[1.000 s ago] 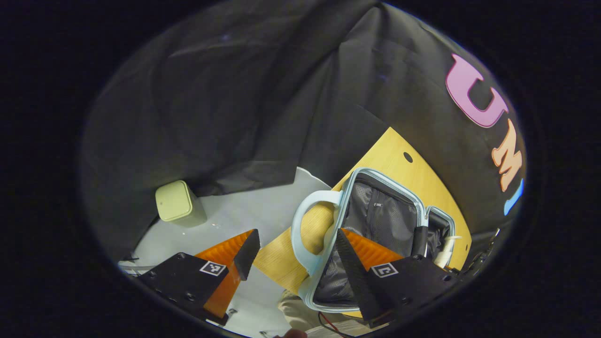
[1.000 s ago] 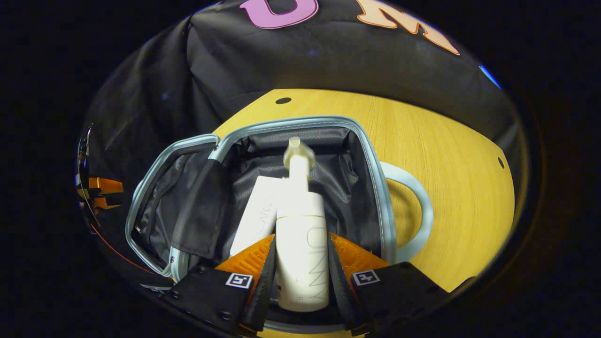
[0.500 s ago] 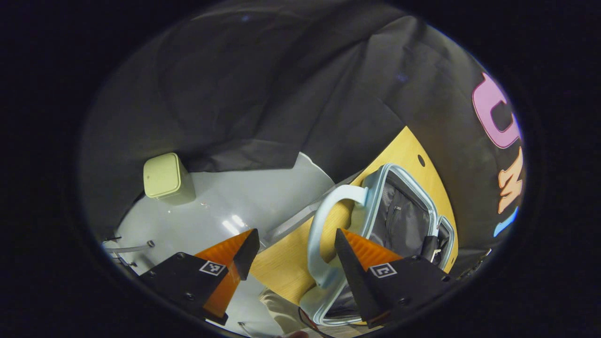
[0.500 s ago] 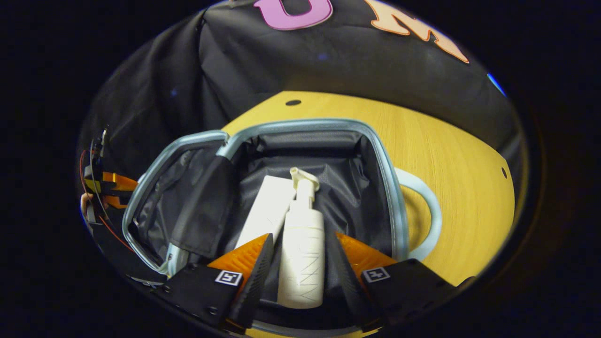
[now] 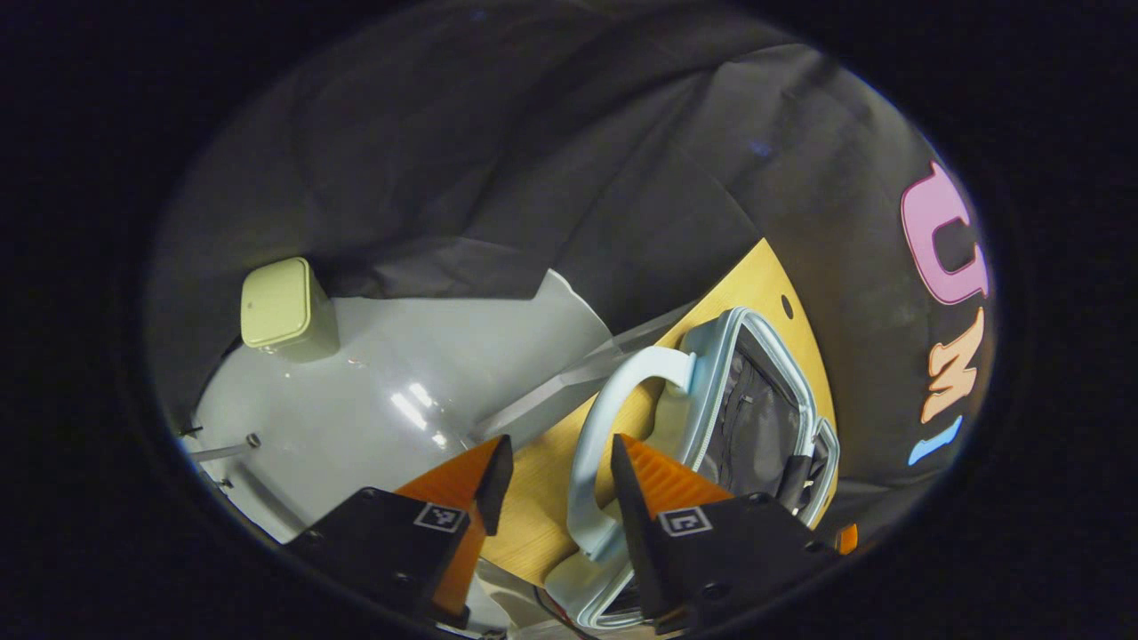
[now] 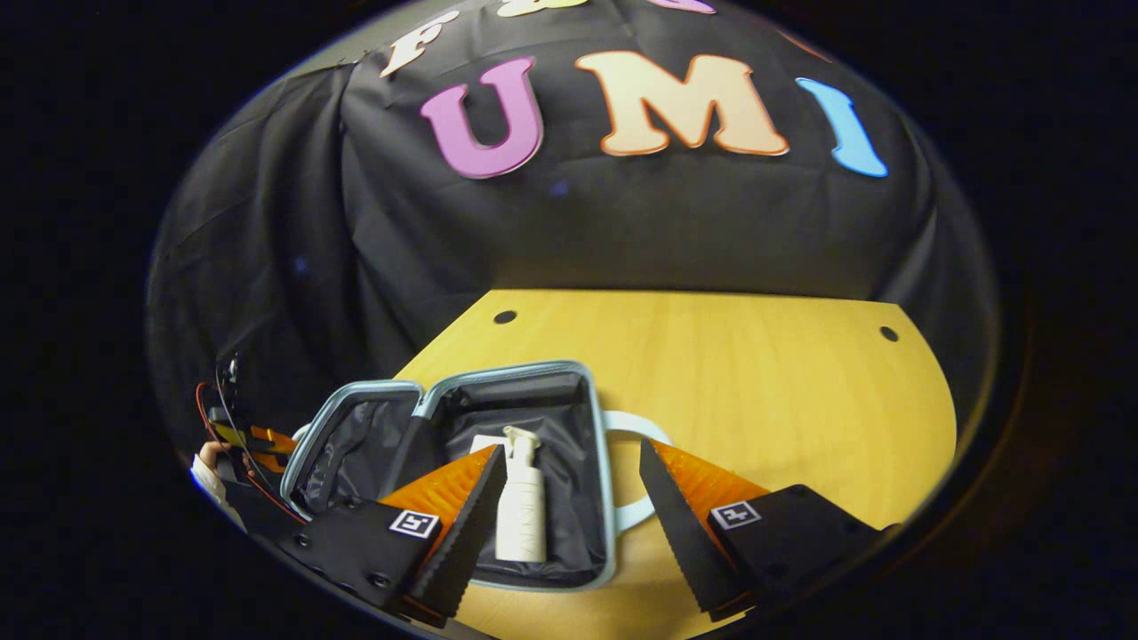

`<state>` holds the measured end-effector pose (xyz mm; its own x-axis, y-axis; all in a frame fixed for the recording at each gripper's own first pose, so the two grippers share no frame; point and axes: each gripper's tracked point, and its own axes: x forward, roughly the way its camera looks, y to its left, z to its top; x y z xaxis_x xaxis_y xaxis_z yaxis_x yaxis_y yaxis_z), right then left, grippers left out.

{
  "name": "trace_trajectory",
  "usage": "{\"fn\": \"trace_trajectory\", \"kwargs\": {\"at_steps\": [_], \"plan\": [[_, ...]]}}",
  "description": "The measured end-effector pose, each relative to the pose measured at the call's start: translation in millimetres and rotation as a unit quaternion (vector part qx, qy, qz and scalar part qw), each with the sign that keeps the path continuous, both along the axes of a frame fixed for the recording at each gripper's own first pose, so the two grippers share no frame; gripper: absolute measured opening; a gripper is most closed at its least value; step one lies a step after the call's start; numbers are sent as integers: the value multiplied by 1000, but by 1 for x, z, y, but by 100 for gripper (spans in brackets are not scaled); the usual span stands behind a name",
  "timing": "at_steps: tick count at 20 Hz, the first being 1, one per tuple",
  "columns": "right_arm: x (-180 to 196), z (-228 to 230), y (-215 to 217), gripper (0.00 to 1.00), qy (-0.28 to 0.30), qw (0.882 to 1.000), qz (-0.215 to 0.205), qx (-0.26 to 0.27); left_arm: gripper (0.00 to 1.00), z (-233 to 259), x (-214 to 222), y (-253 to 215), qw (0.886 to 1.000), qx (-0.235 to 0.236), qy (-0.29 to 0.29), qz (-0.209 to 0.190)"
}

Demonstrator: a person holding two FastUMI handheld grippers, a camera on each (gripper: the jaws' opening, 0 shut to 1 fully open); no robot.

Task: First open the suitcase, pack the skin care products into it, and then close the suitcase.

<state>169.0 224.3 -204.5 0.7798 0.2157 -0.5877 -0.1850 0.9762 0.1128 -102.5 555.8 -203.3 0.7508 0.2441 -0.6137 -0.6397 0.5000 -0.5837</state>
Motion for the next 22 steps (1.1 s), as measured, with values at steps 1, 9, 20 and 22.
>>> {"fn": "trace_trajectory", "kwargs": {"at_steps": [1, 9, 20, 22], "plan": [[-4, 7, -14, 95, -8, 1000, -14, -4, 45, -1, 1, -1, 1000, -7, -7, -3], [-37, 13, -73, 94, -1, 997, -68, -28, 5, 13, 7, -9, 997, -27, -69, -20], [-44, 12, -86, 94, 15, 998, -67, -10, 2, 138, -8, -47, 984, 63, -152, -63], [-42, 12, -88, 94, 16, 998, -65, -6, 2, 160, -5, -62, 982, 89, -150, -75]]}}
